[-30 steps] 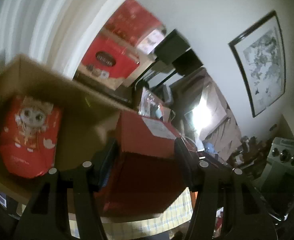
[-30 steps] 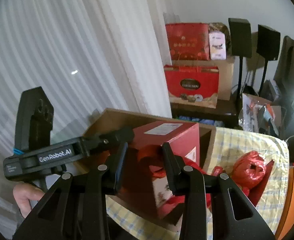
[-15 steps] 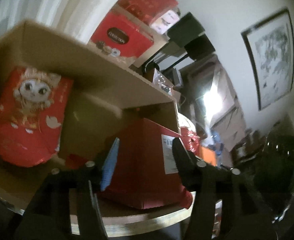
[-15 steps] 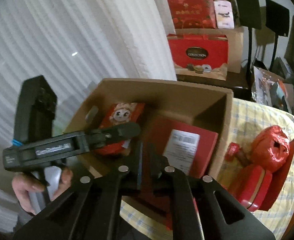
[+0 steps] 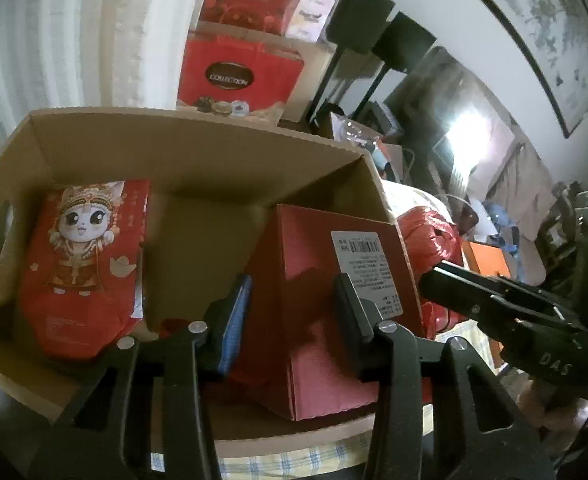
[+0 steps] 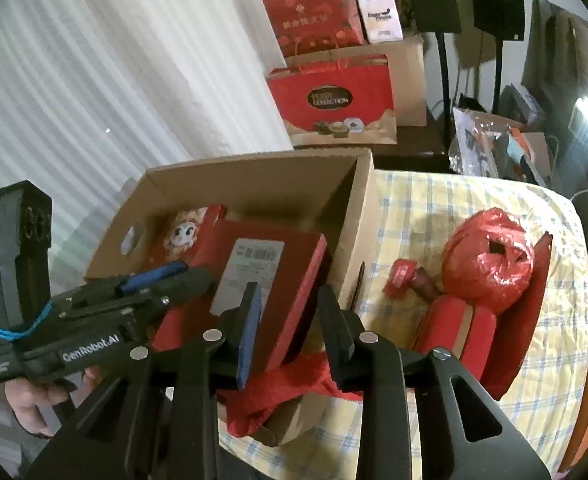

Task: Organize objects
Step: 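Lower the red labelled box into the cardboard box beside the bag and release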

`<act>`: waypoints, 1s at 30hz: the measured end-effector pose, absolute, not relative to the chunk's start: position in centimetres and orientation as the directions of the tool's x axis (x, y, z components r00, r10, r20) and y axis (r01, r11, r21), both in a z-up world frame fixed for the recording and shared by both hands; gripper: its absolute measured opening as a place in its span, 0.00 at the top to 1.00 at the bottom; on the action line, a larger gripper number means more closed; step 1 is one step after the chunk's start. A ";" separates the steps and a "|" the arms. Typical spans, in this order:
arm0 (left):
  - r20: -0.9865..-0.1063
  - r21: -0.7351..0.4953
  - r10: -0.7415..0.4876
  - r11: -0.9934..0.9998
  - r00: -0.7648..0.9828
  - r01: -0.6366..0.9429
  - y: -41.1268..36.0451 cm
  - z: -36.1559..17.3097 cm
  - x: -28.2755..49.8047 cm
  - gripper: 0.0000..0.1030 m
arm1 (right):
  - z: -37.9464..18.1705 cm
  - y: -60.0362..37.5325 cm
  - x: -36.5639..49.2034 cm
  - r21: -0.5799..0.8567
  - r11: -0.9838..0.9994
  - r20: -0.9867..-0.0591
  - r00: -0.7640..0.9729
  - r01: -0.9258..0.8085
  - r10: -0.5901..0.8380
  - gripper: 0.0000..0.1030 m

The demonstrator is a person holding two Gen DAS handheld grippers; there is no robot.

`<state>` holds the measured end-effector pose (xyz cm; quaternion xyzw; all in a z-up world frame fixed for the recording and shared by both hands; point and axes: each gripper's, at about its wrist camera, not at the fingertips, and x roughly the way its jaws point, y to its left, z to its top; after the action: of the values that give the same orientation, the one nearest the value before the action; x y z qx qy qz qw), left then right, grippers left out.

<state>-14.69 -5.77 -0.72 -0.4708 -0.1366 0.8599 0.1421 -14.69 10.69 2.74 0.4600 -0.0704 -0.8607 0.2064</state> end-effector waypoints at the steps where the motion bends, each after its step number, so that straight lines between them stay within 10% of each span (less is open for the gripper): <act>1: -0.771 -0.365 0.370 -0.924 -0.518 -0.116 -5.8 -0.7 -14.7 0.62 | 2.5 10.7 -14.7 0.315 -0.903 -0.764 -0.486 0.292 -0.423 0.70; 30: -0.825 -0.397 0.291 -0.909 -0.484 0.129 -17.1 -4.0 -15.9 0.64 | 3.5 2.0 -16.6 0.511 -0.757 -0.696 -0.321 0.408 -0.643 0.61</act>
<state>-15.88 -17.10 -4.02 -0.5054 -0.2079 0.8361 0.0486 -16.63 1.98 3.45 0.4823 -0.1215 -0.8036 0.3269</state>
